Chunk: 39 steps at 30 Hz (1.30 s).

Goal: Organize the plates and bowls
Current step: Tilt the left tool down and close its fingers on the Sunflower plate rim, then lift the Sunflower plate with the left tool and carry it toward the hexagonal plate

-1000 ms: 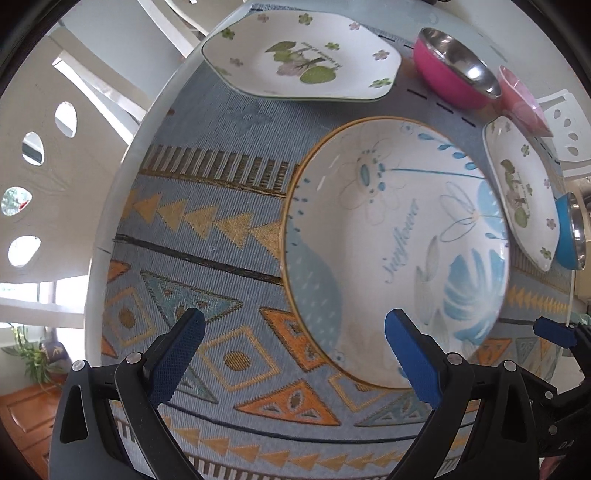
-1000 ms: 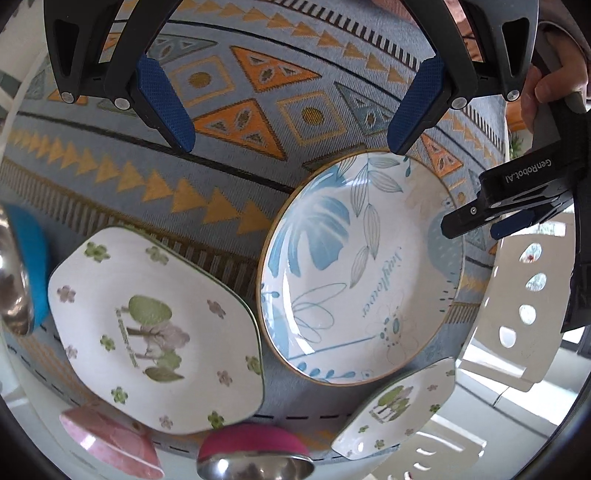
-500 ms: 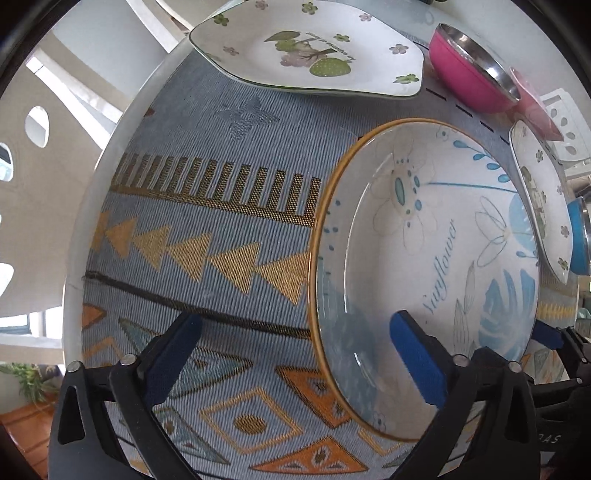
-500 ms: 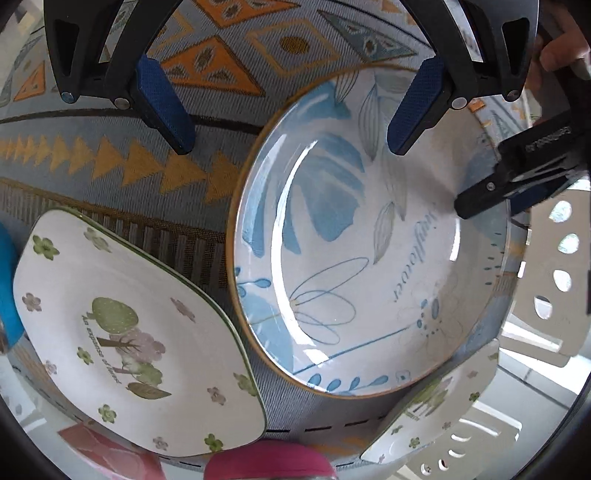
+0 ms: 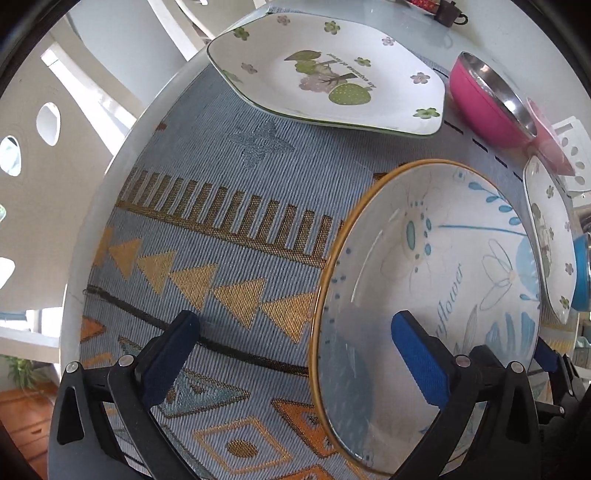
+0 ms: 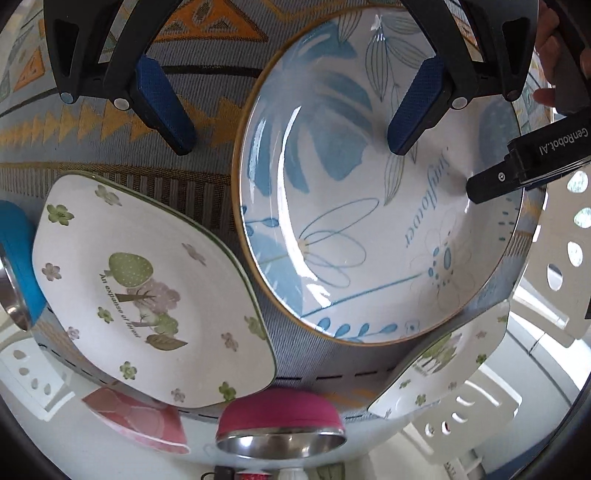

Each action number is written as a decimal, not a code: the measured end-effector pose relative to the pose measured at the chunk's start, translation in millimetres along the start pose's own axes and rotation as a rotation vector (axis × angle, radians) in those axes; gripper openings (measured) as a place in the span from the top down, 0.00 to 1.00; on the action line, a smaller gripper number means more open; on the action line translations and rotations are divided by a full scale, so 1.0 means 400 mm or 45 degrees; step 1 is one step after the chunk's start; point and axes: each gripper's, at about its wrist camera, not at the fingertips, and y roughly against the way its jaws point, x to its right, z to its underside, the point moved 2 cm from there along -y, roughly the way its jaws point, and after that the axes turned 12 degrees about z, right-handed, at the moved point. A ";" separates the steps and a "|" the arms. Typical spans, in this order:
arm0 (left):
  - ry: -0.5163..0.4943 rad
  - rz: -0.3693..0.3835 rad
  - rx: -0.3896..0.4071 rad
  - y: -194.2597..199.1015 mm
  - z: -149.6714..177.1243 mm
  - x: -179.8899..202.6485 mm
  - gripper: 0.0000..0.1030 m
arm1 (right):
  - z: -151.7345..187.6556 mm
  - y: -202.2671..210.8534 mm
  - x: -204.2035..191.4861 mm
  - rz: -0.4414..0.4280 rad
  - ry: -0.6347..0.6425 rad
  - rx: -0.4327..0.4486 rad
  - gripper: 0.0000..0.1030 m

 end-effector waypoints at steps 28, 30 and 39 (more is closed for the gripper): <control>-0.249 0.207 0.038 0.006 0.009 0.099 0.67 | -0.044 0.008 0.063 -0.206 0.010 -0.119 0.71; -0.249 0.202 0.021 0.011 0.034 0.101 0.66 | -0.022 0.010 0.069 -0.209 0.018 -0.137 0.71; -0.314 0.230 -0.088 0.021 0.177 0.161 0.66 | 0.109 0.039 0.139 -0.212 0.022 -0.216 0.71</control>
